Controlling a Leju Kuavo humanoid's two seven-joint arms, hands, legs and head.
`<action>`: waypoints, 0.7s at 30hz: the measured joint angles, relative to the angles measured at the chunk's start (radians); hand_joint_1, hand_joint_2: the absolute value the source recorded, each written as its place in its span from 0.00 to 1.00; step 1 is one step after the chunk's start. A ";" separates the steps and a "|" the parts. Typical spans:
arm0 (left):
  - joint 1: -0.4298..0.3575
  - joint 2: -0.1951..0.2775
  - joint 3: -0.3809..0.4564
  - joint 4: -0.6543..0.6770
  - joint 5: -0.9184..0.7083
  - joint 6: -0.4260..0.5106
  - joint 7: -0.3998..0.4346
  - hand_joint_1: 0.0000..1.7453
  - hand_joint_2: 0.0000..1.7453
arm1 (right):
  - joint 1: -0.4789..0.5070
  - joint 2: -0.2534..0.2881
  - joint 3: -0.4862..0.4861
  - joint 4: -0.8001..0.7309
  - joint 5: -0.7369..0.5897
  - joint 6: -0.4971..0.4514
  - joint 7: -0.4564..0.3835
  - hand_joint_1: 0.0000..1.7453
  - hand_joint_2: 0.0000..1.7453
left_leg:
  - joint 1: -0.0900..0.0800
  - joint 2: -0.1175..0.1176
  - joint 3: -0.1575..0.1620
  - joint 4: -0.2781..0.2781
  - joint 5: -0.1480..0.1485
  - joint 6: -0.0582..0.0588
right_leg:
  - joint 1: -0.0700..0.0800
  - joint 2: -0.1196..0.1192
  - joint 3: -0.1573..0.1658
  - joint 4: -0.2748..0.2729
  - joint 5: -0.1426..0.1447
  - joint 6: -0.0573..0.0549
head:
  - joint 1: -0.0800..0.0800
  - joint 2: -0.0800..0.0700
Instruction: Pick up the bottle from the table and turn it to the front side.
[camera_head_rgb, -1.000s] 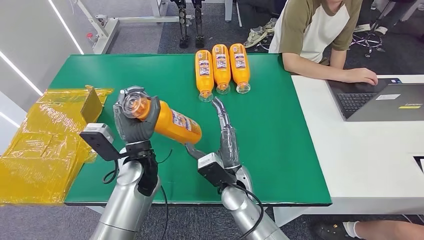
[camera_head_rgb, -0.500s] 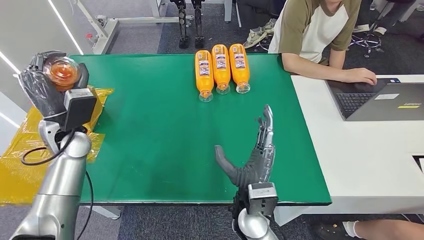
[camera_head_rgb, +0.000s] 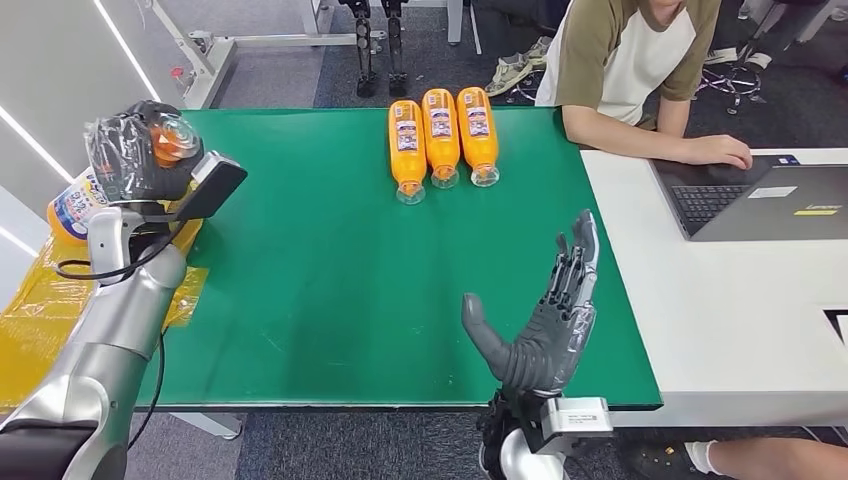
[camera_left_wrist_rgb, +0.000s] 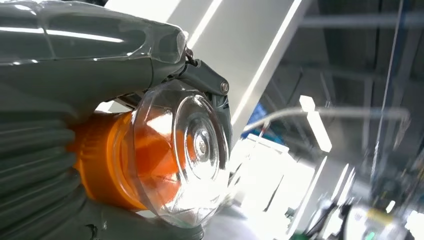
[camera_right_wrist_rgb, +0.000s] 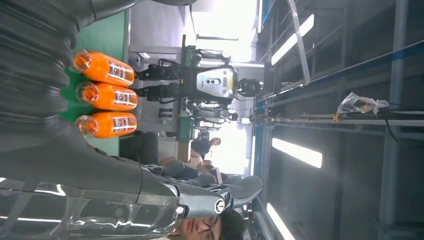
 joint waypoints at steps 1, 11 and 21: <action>0.000 0.002 -0.015 0.022 -0.024 -0.011 0.020 1.00 1.00 | 0.004 -0.002 0.000 -0.005 0.000 0.001 0.000 0.00 1.00 | 0.000 0.000 0.000 0.000 0.000 0.000 | 0.000 0.000 0.000 0.000 0.000 0.000 | 0.000 0.000; 0.055 0.025 -0.139 0.193 -0.211 -0.126 0.157 1.00 1.00 | 0.032 -0.019 0.008 -0.036 -0.004 0.005 0.000 0.00 1.00 | 0.000 0.000 0.000 -0.001 0.000 0.000 | 0.000 0.000 -0.001 0.000 0.000 0.000 | 0.000 0.000; 0.107 0.026 -0.198 0.238 -0.275 -0.220 0.012 1.00 1.00 | 0.032 -0.026 0.016 -0.036 -0.023 -0.004 0.000 0.00 1.00 | 0.000 0.000 -0.001 -0.001 0.000 0.000 | 0.000 -0.001 -0.001 0.000 0.000 0.000 | 0.000 0.000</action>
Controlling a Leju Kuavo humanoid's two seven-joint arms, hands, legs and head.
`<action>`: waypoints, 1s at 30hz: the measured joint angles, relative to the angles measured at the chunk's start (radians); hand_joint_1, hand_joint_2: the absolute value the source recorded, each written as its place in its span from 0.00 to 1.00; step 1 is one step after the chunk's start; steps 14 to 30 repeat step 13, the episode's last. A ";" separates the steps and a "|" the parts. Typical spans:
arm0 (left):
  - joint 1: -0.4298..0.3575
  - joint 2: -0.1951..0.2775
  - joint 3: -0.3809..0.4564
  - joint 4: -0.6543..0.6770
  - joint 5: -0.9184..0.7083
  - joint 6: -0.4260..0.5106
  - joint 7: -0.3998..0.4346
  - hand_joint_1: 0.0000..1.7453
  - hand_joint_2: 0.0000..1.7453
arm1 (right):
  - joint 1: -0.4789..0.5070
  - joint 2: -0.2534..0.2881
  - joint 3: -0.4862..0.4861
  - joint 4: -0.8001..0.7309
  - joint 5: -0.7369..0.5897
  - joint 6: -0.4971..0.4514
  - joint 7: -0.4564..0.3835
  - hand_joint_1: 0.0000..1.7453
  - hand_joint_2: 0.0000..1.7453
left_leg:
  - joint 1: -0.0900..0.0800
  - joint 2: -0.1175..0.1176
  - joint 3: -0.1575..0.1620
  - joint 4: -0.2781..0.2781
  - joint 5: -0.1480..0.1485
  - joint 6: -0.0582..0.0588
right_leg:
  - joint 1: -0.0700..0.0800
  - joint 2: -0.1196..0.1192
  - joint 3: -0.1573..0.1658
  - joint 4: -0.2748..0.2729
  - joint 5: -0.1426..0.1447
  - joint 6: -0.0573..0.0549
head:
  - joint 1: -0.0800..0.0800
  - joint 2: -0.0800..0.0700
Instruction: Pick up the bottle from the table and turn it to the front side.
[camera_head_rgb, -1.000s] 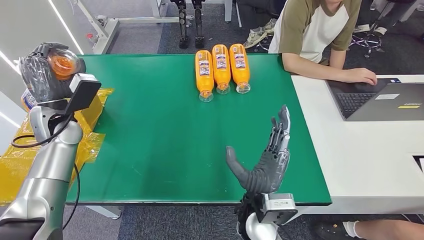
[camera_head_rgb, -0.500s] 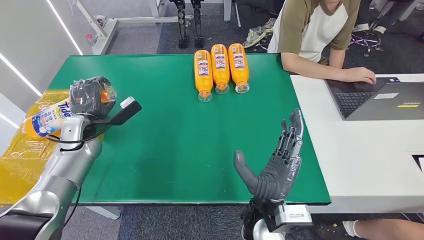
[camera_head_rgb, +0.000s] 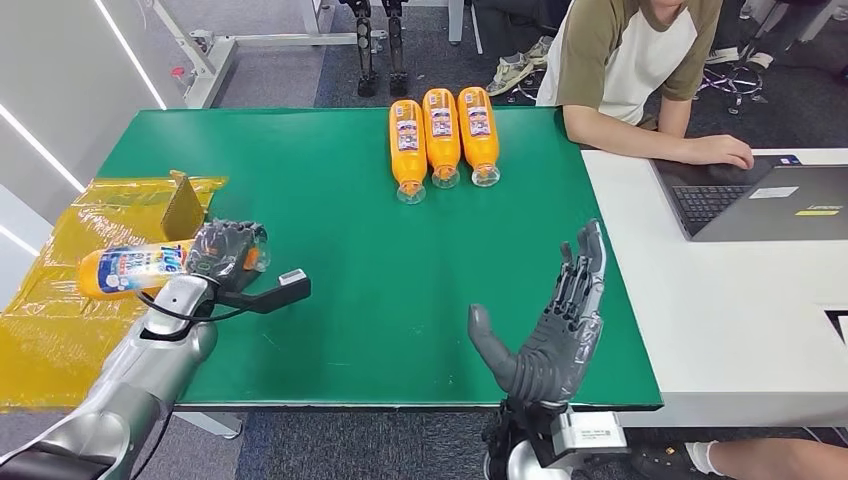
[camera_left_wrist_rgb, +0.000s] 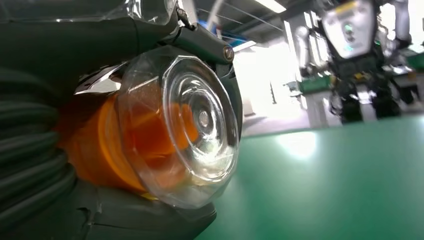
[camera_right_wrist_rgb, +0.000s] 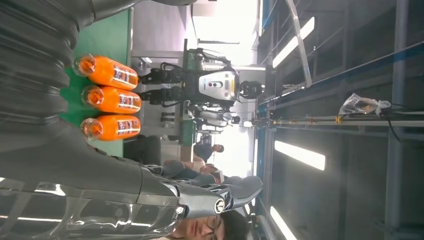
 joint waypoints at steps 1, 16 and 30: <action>0.002 -0.001 -0.005 0.004 -0.005 -0.026 -0.009 1.00 1.00 | 0.000 -0.001 0.002 0.000 -0.002 0.000 0.000 0.00 1.00 | 0.000 0.000 0.000 0.000 0.000 0.000 | 0.000 0.000 0.000 0.000 0.000 0.000 | 0.000 0.000; 0.007 -0.015 -0.025 0.031 0.002 -0.135 0.006 1.00 1.00 | -0.009 -0.001 0.016 0.016 -0.003 -0.003 0.000 0.00 1.00 | 0.000 0.000 0.000 0.000 0.000 0.000 | 0.000 0.000 0.000 0.000 0.000 0.000 | 0.000 0.000; 0.007 -0.015 -0.025 0.031 0.002 -0.135 0.006 1.00 1.00 | -0.009 -0.001 0.016 0.016 -0.003 -0.003 0.000 0.00 1.00 | 0.000 0.000 0.000 0.000 0.000 0.000 | 0.000 0.000 0.000 0.000 0.000 0.000 | 0.000 0.000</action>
